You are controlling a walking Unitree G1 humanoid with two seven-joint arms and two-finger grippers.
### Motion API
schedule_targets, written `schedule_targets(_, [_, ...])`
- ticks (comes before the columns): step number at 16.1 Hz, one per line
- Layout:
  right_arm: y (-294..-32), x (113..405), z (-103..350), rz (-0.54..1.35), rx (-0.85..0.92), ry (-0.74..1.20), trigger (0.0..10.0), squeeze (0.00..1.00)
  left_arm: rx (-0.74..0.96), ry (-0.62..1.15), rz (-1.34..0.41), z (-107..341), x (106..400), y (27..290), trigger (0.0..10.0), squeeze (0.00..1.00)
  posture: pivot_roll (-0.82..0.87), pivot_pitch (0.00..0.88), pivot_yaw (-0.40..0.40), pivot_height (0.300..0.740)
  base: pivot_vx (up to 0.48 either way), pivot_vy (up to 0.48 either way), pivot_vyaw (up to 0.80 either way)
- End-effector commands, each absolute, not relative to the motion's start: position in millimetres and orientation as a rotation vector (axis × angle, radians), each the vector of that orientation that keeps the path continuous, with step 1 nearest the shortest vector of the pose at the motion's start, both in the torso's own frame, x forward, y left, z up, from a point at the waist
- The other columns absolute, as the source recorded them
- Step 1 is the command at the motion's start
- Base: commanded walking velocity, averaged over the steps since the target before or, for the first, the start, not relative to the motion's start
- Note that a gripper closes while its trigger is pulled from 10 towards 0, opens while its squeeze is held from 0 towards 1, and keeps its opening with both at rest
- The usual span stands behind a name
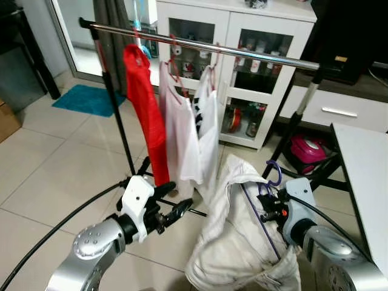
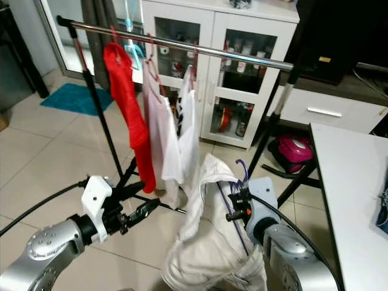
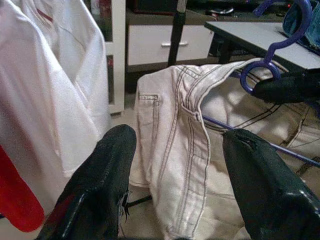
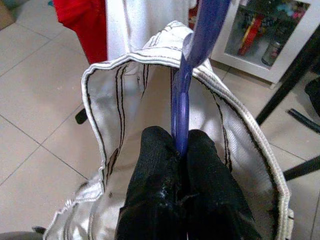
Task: Hang hanger
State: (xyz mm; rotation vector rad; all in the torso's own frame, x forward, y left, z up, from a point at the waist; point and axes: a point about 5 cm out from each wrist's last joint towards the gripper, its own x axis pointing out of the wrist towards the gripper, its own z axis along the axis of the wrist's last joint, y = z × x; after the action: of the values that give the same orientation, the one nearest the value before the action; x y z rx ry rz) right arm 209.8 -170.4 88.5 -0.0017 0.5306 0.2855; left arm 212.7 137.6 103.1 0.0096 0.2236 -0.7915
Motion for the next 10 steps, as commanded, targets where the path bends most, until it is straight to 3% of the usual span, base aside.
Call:
schedule_targets(1, [-170.5,214.5,94.9,0.292,-0.008,0.490,10.0,0.00,0.016,0.228,-0.800,104.2,214.2,138.7,10.0,0.00,-0.08,0.000,-0.012,0.740,0.000,0.285,0.00])
schedule_targets(10, [-166.3,210.2,93.3,0.313,-0.014,0.505,10.0,0.00,0.022,0.234,-0.814,103.1,216.0,139.2,10.0,0.00,-0.09,0.000,-0.009,0.740,0.000,0.286,0.00])
